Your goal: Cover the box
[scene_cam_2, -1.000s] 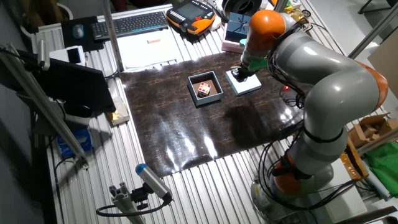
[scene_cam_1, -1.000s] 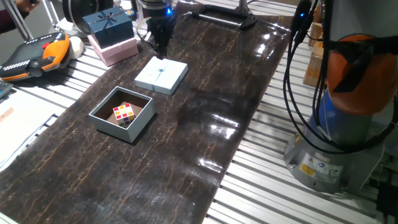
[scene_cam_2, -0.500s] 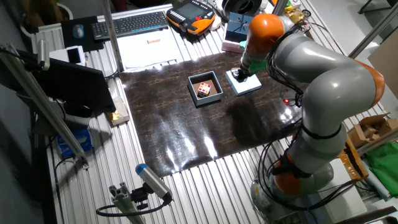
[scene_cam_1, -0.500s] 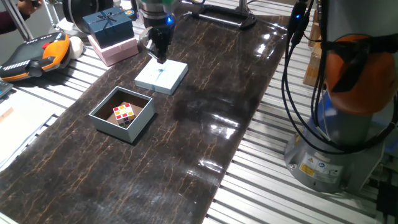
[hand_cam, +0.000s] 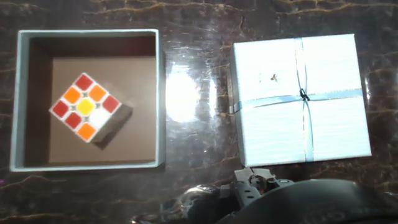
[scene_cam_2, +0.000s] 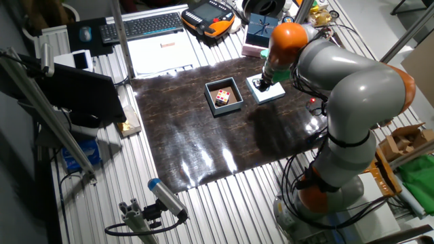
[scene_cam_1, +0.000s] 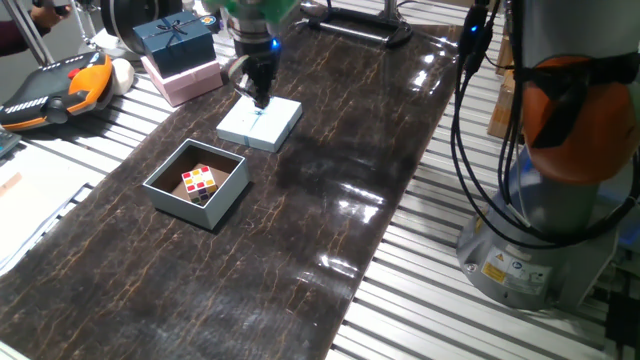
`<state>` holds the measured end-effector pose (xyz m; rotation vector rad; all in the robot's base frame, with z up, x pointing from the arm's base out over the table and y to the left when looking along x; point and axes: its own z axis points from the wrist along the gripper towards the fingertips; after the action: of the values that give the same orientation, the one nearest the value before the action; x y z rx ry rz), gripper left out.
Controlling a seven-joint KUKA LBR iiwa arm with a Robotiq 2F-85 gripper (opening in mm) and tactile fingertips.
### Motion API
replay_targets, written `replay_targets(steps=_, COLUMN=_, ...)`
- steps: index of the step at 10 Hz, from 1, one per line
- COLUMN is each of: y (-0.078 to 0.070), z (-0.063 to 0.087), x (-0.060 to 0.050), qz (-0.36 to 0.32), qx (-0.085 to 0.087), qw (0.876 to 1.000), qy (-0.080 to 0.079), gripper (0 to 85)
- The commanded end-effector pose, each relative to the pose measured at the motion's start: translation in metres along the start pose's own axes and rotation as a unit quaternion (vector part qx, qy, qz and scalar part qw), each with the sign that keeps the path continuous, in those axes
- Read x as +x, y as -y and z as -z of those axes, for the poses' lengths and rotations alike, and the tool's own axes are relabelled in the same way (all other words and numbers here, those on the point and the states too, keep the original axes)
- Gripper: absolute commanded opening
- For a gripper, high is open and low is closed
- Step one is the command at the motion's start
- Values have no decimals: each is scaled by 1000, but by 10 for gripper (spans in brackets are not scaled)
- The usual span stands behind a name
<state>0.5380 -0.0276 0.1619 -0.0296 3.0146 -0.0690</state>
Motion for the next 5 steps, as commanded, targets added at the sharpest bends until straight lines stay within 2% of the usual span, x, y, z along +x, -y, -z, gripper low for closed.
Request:
replay_targets(steps=1, y=0, z=-3, x=-1, qz=-1, qx=7, qw=1000, qy=3, gripper=7)
replay_targets(steps=2, y=0, z=-6, x=-3, qz=-7, qx=18, qw=1000, qy=2, gripper=7)
replay_targets(steps=5, y=3, z=-14, x=-4, qz=-18, qx=21, qw=1000, qy=4, gripper=7)
